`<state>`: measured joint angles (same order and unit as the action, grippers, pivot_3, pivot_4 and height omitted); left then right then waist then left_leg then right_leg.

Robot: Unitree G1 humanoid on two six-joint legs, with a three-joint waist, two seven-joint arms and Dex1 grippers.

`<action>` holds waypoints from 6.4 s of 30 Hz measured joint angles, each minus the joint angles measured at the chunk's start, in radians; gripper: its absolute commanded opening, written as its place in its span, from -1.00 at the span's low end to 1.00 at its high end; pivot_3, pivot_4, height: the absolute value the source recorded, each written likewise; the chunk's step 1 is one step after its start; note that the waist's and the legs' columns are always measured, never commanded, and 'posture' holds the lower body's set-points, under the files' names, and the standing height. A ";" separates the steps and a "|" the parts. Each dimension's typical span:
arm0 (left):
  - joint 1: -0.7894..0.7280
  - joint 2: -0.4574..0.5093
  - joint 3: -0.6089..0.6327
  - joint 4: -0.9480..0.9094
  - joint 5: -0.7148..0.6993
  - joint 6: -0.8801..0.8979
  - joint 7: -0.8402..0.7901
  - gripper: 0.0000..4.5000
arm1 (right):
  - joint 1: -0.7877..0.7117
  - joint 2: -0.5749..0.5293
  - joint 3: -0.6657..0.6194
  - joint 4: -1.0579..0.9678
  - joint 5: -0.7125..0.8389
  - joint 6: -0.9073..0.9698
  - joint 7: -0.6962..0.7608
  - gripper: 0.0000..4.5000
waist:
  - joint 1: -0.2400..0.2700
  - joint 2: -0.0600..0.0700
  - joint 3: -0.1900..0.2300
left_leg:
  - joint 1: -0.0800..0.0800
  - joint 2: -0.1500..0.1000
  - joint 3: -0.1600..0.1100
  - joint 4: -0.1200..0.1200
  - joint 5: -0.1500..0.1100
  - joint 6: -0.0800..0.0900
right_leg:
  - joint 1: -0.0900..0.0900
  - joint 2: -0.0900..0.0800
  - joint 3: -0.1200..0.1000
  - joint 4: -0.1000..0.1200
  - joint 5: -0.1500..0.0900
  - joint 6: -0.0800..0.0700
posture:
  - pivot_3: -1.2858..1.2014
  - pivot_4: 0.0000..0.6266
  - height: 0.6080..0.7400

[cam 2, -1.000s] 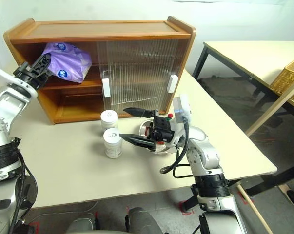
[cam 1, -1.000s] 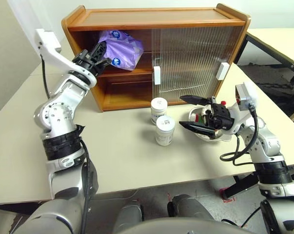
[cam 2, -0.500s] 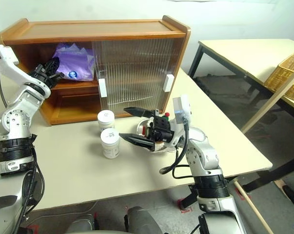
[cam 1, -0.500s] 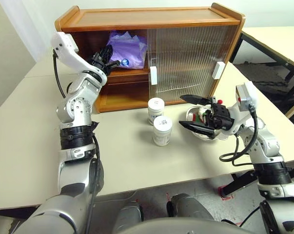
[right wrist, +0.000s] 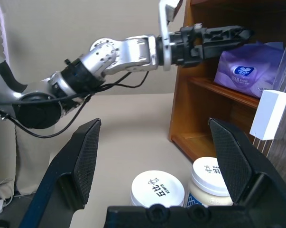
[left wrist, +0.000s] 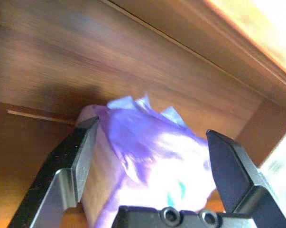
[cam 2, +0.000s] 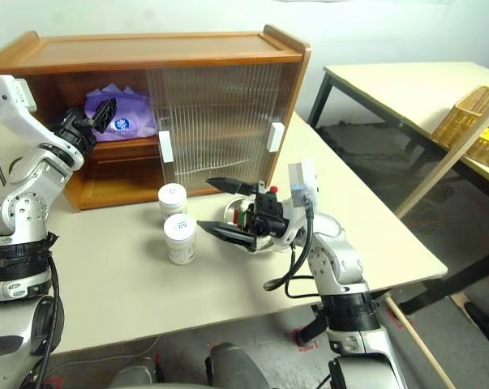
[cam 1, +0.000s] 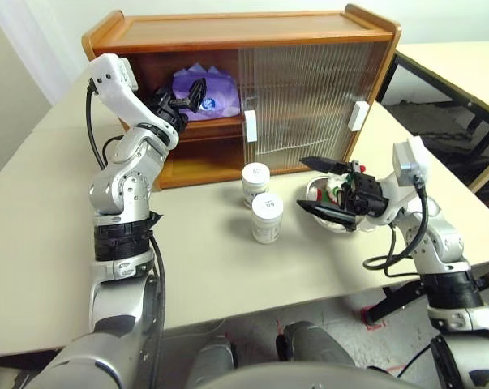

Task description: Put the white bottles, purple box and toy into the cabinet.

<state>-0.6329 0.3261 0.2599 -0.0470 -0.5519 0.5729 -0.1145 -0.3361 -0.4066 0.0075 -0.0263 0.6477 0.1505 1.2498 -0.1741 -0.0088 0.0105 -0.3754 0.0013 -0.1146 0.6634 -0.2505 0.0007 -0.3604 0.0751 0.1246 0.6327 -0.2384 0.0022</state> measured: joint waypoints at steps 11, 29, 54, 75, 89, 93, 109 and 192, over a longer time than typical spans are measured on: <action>0.210 0.054 -0.064 -0.216 0.128 -0.124 -0.090 0.26 | 0.003 -0.016 -0.007 0.007 -0.001 -0.009 0.003 1.00 | -0.004 0.000 0.000 | -0.001 0.000 -0.007 0.001 0.000 0.000 | 0.000 0.000 0.000 0.000 0.000 -0.001 | -0.17 -1.00 1.00; 0.164 0.008 -0.163 -0.029 0.216 -0.190 -0.186 -0.98 | 0.001 -0.030 -0.015 0.030 -0.002 -0.010 0.012 1.00 | -0.005 0.000 0.000 | -0.005 0.001 -0.011 0.001 -0.001 -0.001 | -0.004 -0.002 0.000 0.000 0.001 -0.001 | -0.18 -1.00 1.00; -0.083 0.053 -0.105 0.428 0.288 -0.379 -0.234 -0.98 | 0.009 -0.011 -0.015 0.009 -0.017 -0.016 -0.005 1.00 | -0.018 0.000 0.000 | -0.005 0.001 -0.012 0.002 -0.001 0.000 | -0.004 -0.002 0.000 0.000 0.001 0.001 | -0.18 -1.00 1.00; 0.317 0.126 0.016 -0.201 -0.268 0.100 -0.477 0.99 | -0.042 -0.024 0.007 0.048 -0.027 0.028 0.027 1.00 | -0.025 0.000 0.000 | -0.006 0.002 -0.011 0.004 -0.002 0.001 | -0.004 -0.002 0.000 0.000 0.001 0.000 | -0.16 -0.99 1.00; 0.580 0.330 -0.164 -0.092 0.138 -0.194 -0.567 0.99 | -0.056 -0.016 0.010 0.082 -0.035 0.035 0.031 1.00 | -0.018 0.003 -0.002 | -0.011 0.010 -0.016 0.000 -0.004 -0.003 | -0.016 -0.003 -0.001 0.001 0.007 -0.017 | -0.15 -1.00 1.00; 0.577 0.235 -0.187 -0.080 0.129 -0.235 -0.592 0.99 | -0.072 -0.016 0.010 0.087 -0.038 0.035 0.038 1.00 | -0.016 0.004 -0.003 | -0.021 0.010 -0.015 -0.001 -0.004 -0.003 | -0.025 -0.004 -0.001 0.001 0.008 -0.019 | -0.15 -1.00 1.00; 0.531 0.155 -0.258 0.031 0.198 -0.272 -0.617 0.99 | -0.083 -0.010 0.010 0.096 -0.049 0.039 0.050 1.00 | -0.004 0.004 -0.003 | -0.021 0.011 -0.015 0.001 0.003 -0.001 | -0.024 -0.002 -0.001 0.002 0.014 -0.016 | -0.13 -1.00 1.00; 0.275 0.016 -0.119 0.293 0.317 -0.270 -0.348 0.39 | -0.090 0.000 0.014 0.066 -0.052 0.057 0.023 1.00 | -0.004 0.005 -0.003 | -0.018 0.004 -0.014 0.008 0.004 0.000 | -0.016 -0.001 0.000 0.001 0.016 -0.008 | -0.16 -1.00 1.00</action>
<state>-0.3584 0.3425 0.1410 0.2461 -0.2351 0.3031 -0.4625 -0.4264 -0.4070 0.0211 0.0397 0.5958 0.2071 1.2733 -0.1779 -0.0041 0.0070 -0.3932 0.0051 -0.1287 0.6710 -0.2465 0.0009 -0.3765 0.0737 0.1248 0.6333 -0.2220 -0.0063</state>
